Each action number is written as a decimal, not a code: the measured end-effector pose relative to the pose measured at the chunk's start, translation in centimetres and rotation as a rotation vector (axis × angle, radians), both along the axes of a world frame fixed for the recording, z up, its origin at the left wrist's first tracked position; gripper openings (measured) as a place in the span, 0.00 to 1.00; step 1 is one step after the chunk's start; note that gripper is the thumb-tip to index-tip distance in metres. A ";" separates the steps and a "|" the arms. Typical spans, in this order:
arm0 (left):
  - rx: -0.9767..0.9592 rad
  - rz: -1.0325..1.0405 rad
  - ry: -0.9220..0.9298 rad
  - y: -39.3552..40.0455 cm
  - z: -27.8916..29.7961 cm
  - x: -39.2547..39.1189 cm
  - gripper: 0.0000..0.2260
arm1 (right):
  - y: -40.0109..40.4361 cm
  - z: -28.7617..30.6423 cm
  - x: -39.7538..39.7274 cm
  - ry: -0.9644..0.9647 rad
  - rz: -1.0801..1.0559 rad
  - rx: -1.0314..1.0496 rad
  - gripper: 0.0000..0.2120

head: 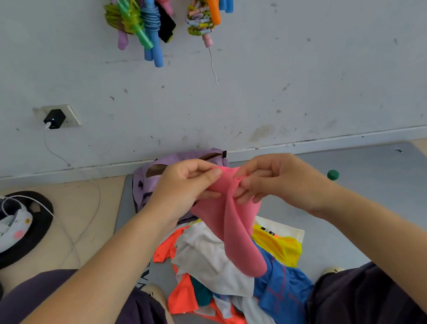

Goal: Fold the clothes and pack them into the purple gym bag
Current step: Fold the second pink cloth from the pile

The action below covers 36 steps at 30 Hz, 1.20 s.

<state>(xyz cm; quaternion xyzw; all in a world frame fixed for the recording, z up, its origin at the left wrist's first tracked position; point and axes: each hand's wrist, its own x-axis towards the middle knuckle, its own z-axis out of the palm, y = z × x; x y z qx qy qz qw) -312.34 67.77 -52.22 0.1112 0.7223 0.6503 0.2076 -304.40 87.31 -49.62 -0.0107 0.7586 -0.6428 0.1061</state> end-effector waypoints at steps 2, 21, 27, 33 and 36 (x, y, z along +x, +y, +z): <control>0.022 -0.033 -0.022 0.4 0.3 0.5 0.07 | -0.3 0.1 -0.1 0.087 -0.107 0.124 0.04; 0.189 -0.083 -0.186 1.2 1.7 1.8 0.10 | -1.5 0.7 0.2 0.454 -0.280 0.646 0.04; 0.019 -0.100 0.059 0.6 1.7 1.6 0.02 | 0.0 0.1 -0.2 0.370 -0.135 0.742 0.13; 0.009 -0.048 0.170 -1.8 2.0 -0.9 0.08 | 4.4 0.5 -0.6 0.214 -0.046 0.916 0.08; -0.231 -0.014 0.409 -2.2 1.3 -1.4 0.07 | 4.5 0.9 -0.6 0.288 -0.127 0.844 0.02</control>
